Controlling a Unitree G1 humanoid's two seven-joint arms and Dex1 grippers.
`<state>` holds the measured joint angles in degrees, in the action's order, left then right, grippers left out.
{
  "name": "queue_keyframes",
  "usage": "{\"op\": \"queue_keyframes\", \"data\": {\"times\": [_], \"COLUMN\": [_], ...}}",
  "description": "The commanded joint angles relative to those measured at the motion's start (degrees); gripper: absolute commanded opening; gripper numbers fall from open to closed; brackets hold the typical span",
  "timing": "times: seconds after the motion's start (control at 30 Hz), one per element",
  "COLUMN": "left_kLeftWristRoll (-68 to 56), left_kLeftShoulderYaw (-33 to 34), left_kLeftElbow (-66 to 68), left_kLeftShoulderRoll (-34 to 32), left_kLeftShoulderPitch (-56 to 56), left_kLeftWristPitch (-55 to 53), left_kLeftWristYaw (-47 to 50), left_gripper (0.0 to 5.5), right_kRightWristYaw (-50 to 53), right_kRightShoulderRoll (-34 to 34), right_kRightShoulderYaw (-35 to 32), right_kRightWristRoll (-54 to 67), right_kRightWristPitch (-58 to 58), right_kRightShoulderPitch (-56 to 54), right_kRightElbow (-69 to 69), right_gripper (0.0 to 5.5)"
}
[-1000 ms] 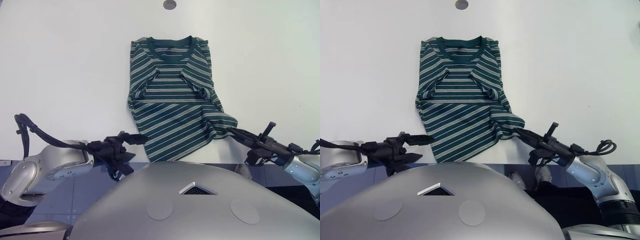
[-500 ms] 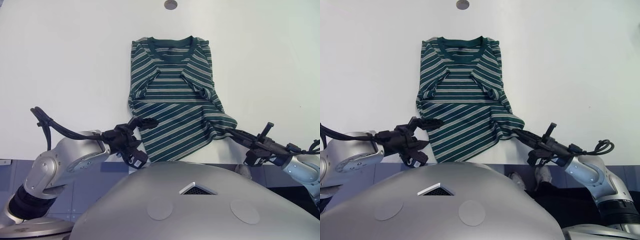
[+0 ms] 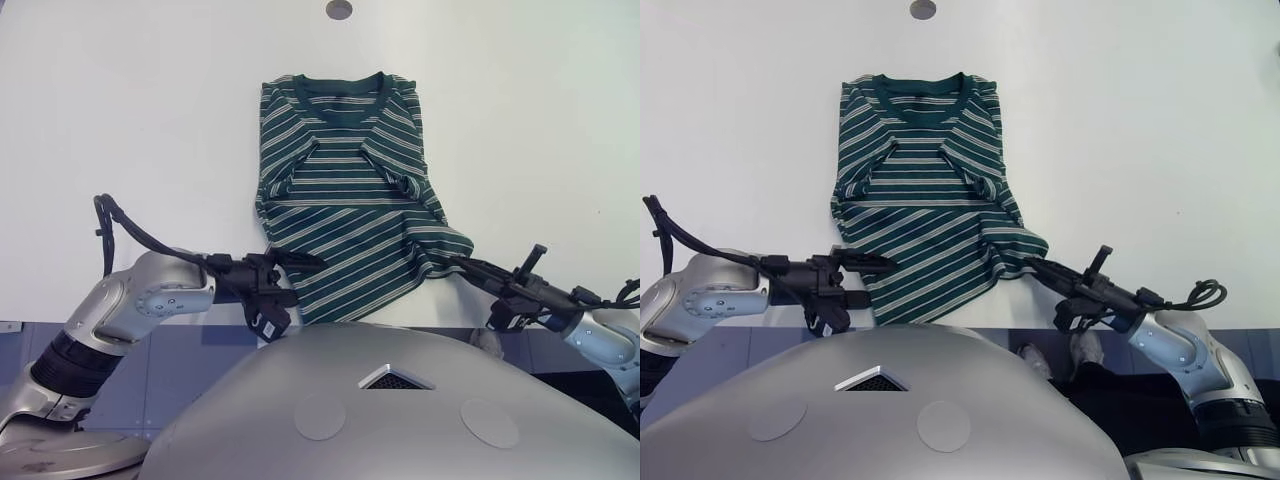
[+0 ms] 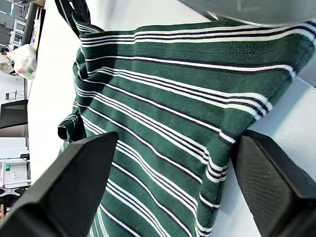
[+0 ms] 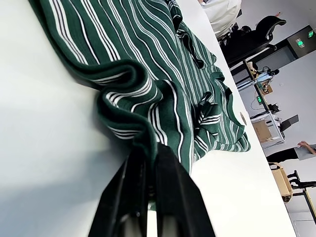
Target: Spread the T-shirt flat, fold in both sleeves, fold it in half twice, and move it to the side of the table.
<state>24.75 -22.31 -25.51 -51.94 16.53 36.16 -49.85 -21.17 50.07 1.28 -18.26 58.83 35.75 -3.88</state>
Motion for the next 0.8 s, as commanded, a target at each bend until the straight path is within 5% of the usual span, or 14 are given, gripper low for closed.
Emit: {"op": "queue_keyframes", "data": {"times": [0.03,0.47,0.6,0.8], "left_kLeftWristRoll": [5.1,6.5,5.5,-27.6], "left_kLeftShoulderYaw": [-3.3,-4.9,-4.4,1.5], "left_kLeftElbow": [2.7,3.0,2.6,7.0], "left_kLeftShoulderRoll": [-2.6,-3.6,-4.1,-4.6], "left_kLeftShoulderPitch": [2.0,0.4,0.1,-22.2], "left_kLeftWristPitch": [-1.7,-2.6,-3.4,-15.3], "left_kLeftWristYaw": [-3.6,-3.0,-3.2,-18.7], "left_gripper": [3.07,0.33,0.02,0.02], "right_kRightWristYaw": [-0.4,-0.3,-0.4,-14.0], "right_kRightShoulderRoll": [0.0,-0.3,0.0,10.4], "right_kRightShoulderYaw": [-0.1,-0.3,-0.4,1.7], "right_kRightWristRoll": [-0.2,-0.2,0.2,18.7], "right_kRightWristPitch": [-0.7,-0.8,-0.9,-18.1], "right_kRightShoulderPitch": [-0.2,0.3,0.1,-4.6], "right_kRightElbow": [0.2,0.7,1.1,16.7], "right_gripper": [0.00,0.00,0.00,0.00]}}
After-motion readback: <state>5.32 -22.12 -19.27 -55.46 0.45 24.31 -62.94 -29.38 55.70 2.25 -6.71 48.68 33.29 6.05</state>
